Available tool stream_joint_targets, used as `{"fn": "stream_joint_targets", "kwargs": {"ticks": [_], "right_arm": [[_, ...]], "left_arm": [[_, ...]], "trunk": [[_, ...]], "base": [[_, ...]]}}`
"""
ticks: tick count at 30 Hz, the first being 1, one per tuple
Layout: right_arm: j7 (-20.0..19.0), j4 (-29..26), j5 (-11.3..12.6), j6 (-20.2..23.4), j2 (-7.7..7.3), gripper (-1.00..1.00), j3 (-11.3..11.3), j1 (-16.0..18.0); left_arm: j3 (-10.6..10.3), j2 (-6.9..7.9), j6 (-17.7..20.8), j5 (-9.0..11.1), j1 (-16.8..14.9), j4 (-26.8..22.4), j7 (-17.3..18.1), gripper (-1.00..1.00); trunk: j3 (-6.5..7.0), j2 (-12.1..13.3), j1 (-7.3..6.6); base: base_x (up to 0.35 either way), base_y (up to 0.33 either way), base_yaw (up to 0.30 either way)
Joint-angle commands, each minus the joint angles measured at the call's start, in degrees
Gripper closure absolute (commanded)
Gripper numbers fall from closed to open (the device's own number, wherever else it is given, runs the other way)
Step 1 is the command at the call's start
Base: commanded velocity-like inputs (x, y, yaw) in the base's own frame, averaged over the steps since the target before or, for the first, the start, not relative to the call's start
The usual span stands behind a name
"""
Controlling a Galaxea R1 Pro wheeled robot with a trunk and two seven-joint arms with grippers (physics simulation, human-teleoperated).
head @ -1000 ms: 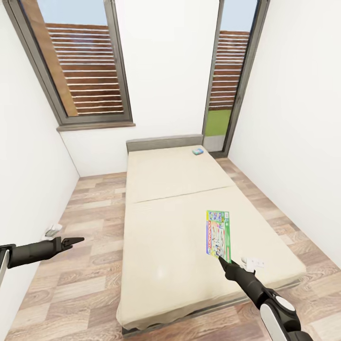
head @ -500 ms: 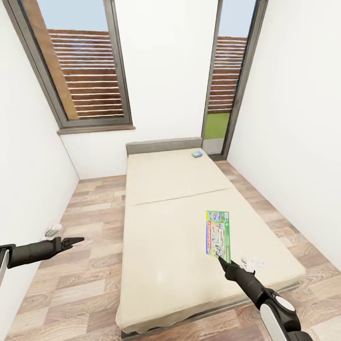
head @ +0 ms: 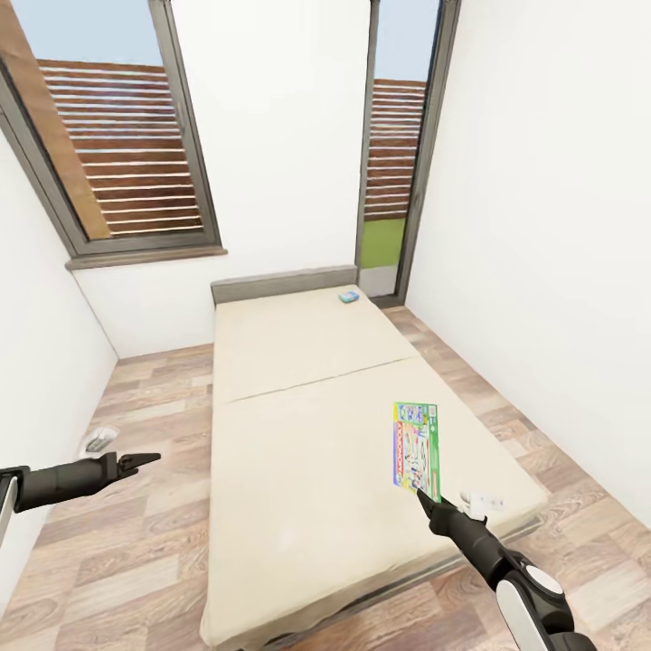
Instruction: Put all the toys in the child's room - the three board games (two on the bed and one on the table), the two jigsaw puzzles on the table, and the tennis ball on the table - inside the toy box on the table in the child's room.
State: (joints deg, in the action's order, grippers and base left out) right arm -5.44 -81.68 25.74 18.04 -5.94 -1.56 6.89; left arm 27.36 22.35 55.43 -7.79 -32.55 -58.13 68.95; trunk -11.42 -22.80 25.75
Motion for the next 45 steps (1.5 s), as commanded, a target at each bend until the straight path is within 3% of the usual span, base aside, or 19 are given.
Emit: {"fn": "stream_joint_targets", "kwargs": {"ticks": [1,33,39,45], "right_arm": [[-0.01,-0.06,0.36,0.26,-0.03,1.0,-0.03,0.05],[-0.01,0.11,0.44,0.21,0.0,1.0,0.17,0.05],[-0.08,0.12,0.51,0.23,0.05,1.0,2.33,0.05],[-0.09,0.12,0.65,0.24,0.06,1.0,2.72,0.05]], "left_arm": [[0.15,-0.02,0.46,-0.58,-0.06,-0.05,0.58,-1.0],[0.15,-0.02,0.46,-0.58,-0.06,-0.05,0.57,-1.0],[0.09,-0.02,0.46,-0.56,-0.06,-0.05,0.57,-1.0],[0.06,-0.04,0.46,-0.57,-0.06,-0.05,0.57,-1.0]], "trunk": [[-0.04,-0.12,0.04],[2.53,-0.12,0.04],[3.01,-0.12,0.04],[3.5,-0.12,0.04]], "base": [[0.0,0.0,-0.202],[0.0,0.0,-0.193],[0.0,0.0,-0.192],[0.0,0.0,-0.192]]}}
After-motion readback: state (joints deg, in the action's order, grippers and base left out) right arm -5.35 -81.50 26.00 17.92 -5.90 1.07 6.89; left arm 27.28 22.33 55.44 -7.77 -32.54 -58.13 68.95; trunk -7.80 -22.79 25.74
